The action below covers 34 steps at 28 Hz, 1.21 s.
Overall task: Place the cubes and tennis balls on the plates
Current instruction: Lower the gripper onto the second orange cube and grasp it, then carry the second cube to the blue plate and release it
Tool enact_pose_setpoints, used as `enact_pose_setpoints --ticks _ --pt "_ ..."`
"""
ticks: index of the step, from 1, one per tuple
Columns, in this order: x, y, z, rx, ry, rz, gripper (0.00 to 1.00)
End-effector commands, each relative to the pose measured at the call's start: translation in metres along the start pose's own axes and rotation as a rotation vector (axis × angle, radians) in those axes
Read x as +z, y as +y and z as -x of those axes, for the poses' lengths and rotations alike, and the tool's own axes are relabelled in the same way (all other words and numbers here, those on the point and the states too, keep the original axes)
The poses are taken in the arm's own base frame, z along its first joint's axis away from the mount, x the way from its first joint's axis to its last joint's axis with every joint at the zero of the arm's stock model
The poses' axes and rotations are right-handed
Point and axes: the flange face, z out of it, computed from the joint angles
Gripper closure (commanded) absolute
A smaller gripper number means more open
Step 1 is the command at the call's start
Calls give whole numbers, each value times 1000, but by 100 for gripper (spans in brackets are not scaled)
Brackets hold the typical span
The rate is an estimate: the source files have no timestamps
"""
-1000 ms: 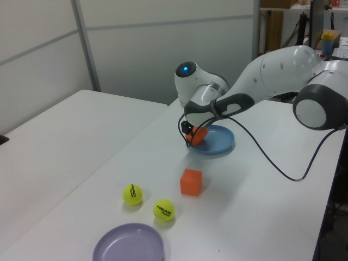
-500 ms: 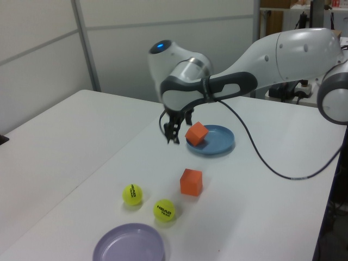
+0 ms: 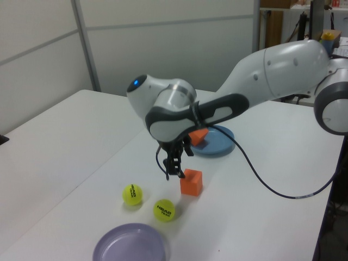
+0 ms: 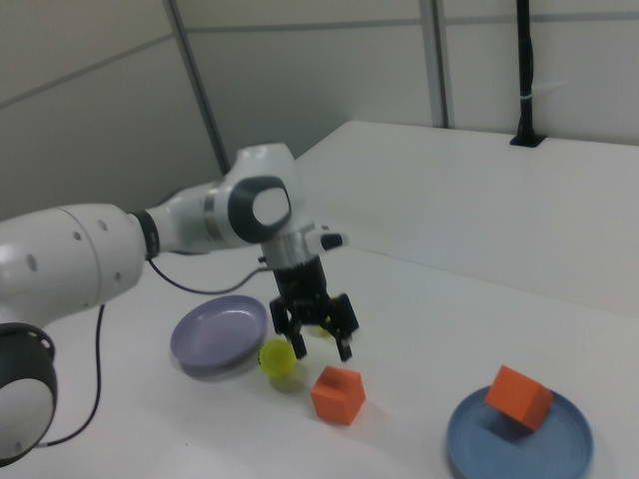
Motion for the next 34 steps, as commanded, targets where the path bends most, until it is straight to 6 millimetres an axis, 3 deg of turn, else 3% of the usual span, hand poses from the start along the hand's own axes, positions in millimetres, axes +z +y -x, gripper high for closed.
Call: enact_pose_setpoints --ticks 1,11,12,13,15,16,18,21,24,25,29,30,34 --pt "24 -10 -7 -26 -42 32 0" --pt "67 -20 -21 -39 -94 118 0" --pt "66 -19 -22 -39 -89 124 8" --pt "66 -18 -24 -42 -69 133 48" --pt "62 -17 -28 -35 -36 119 96" --pt "60 -14 -30 -29 -19 115 100" --pt "55 -9 -31 -21 0 114 100" --pt "38 24 -30 35 35 107 100" --pt "35 56 -29 75 42 108 100" --pt "40 80 -25 106 34 116 100" --pt "52 128 -17 173 22 135 100" --pt "56 149 -15 201 42 139 100" --pt "65 185 -9 247 72 138 100"
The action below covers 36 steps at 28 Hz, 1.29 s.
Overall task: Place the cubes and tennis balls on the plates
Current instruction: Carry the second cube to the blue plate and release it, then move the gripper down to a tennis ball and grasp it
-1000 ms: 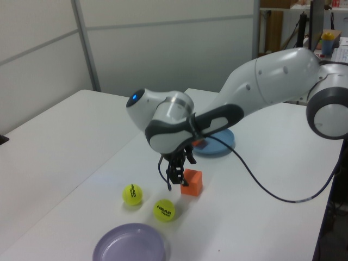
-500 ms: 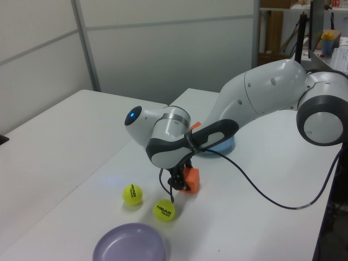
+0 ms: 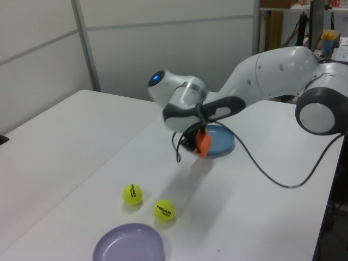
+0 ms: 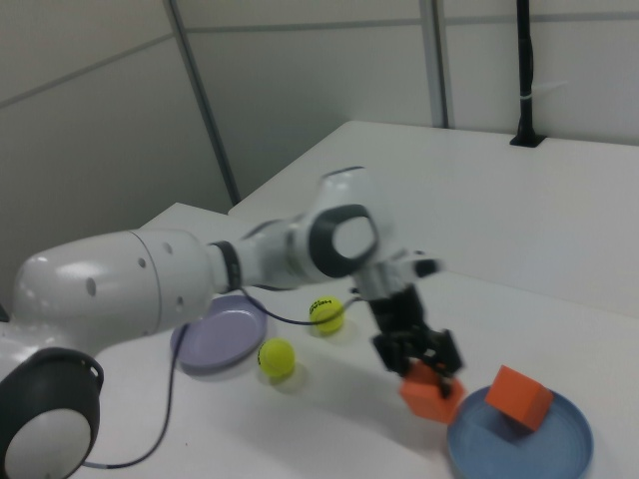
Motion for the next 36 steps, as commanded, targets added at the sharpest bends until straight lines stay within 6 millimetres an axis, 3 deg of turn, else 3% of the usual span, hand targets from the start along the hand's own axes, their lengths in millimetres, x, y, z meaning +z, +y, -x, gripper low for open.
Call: enact_pose_setpoints --ticks 1,2,3,4,5,6,10,16,18,21,22,26,27,31,32,36 --pt "19 50 2 56 30 9 100" --pt "23 56 3 59 26 9 96" --pt "26 59 3 64 27 8 81" --pt "28 61 3 68 30 6 57" --pt "28 62 2 69 34 4 22" --pt "26 63 2 82 43 0 0" --pt "17 65 3 85 56 -7 0" --pt "-23 65 10 96 114 -61 0" --pt "-54 42 11 72 159 -104 0" --pt "-81 10 12 36 196 -141 0" --pt "-97 -20 12 4 216 -156 0" --pt "-119 -74 14 -29 243 -174 0" --pt "-127 -96 16 -66 253 -180 0" --pt "-133 -139 15 -129 281 -194 0" --pt "-133 -166 12 -156 313 -203 0" --pt "-133 -195 7 -189 376 -212 0"
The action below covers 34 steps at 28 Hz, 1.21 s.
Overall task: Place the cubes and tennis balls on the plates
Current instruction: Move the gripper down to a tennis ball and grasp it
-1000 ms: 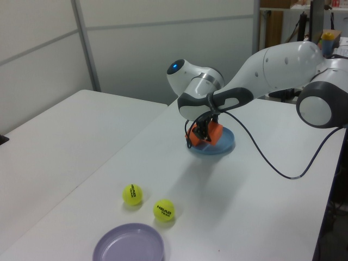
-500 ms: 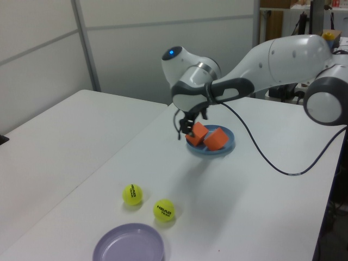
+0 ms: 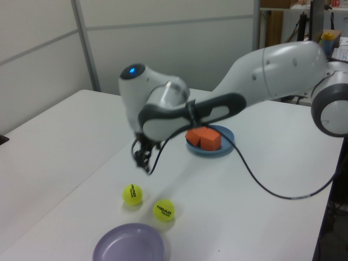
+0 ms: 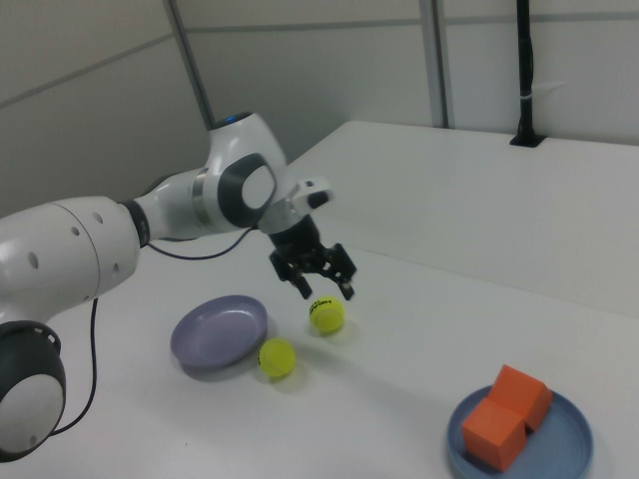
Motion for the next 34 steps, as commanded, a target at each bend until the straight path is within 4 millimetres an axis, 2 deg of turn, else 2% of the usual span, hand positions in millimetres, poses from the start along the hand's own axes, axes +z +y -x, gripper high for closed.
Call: enact_pose_setpoints --ticks 1,7,15,18,19,20,21,26,28,31,32,34 --pt "23 -35 -9 -48 69 -8 0" --pt "54 -59 -18 -108 128 12 0" --pt "79 -67 -22 -159 170 46 1" --pt "78 -76 -22 -179 173 50 30" --pt "78 -77 -22 -184 174 52 47" --pt "78 -79 -21 -192 174 57 69" --pt "78 -82 -21 -196 176 58 100" --pt "75 -82 -22 -195 179 58 100" --pt "64 -81 -23 -186 190 52 100" --pt "34 -78 -24 -169 220 41 100" --pt "14 -86 -22 -168 231 17 100" --pt "-1 -101 -17 -176 217 -12 100"
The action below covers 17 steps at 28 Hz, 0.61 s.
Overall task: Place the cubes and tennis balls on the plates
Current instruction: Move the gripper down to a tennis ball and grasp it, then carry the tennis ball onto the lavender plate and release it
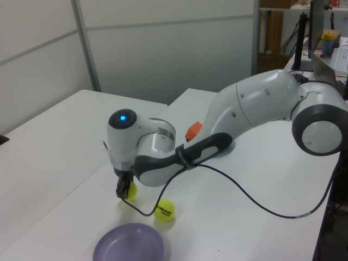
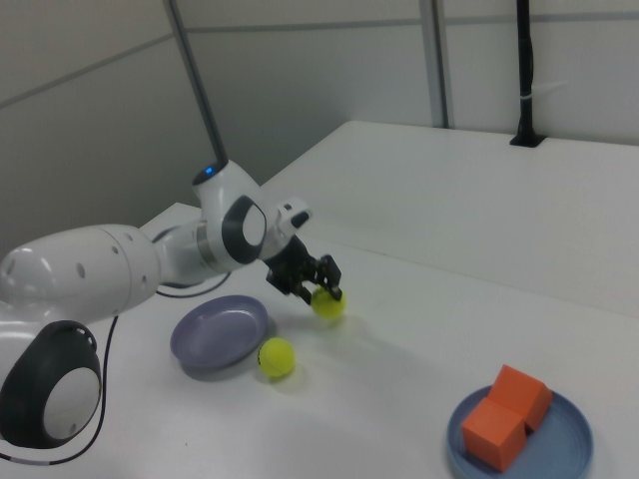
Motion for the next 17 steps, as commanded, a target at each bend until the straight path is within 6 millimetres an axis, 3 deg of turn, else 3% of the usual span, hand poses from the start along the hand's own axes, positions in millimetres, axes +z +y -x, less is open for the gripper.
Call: enact_pose_setpoints --ticks 1,3,8,11,13,17 --pt "-64 -23 -3 6 7 -52 100" --pt "-76 -37 2 -9 -50 -64 100" --pt "-82 -77 12 -33 -140 -91 98" --pt "-82 -94 18 -13 -178 -93 58" --pt "-81 -107 22 4 -189 -91 2" --pt "-86 -122 21 80 -184 -76 0"
